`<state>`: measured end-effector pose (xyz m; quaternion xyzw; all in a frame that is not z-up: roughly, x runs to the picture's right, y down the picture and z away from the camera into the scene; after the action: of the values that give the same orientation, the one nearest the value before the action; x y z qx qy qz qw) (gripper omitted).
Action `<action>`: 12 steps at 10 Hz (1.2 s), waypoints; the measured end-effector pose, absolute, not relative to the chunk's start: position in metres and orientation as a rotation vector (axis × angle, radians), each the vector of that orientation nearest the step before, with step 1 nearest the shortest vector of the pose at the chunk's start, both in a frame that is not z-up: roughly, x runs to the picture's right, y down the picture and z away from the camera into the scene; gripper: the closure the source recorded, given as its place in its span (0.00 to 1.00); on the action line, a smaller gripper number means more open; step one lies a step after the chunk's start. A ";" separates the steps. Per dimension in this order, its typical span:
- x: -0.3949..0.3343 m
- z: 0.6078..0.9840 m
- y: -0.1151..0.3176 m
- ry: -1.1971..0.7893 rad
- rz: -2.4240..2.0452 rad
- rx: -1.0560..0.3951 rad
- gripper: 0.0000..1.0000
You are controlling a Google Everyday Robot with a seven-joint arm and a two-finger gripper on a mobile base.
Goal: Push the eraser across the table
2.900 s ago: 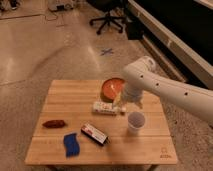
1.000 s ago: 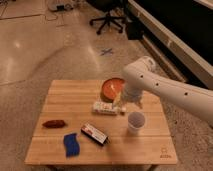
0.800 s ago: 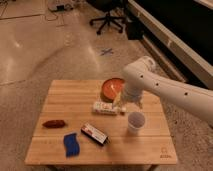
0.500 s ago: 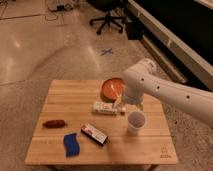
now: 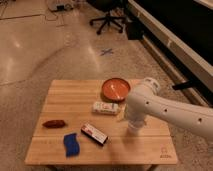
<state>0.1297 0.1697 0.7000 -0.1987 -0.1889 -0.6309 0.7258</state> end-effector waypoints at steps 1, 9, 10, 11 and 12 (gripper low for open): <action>0.134 0.696 0.184 -0.412 -1.380 -0.448 0.20; 0.089 0.726 0.250 -0.530 -1.349 -0.445 0.20; 0.086 0.739 0.253 -0.545 -1.340 -0.451 0.20; 0.084 0.752 0.256 -0.556 -1.331 -0.460 0.20; 0.083 0.761 0.256 -0.561 -1.328 -0.463 0.20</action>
<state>0.0826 0.2565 0.7609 -0.2100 -0.2544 -0.6025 0.7267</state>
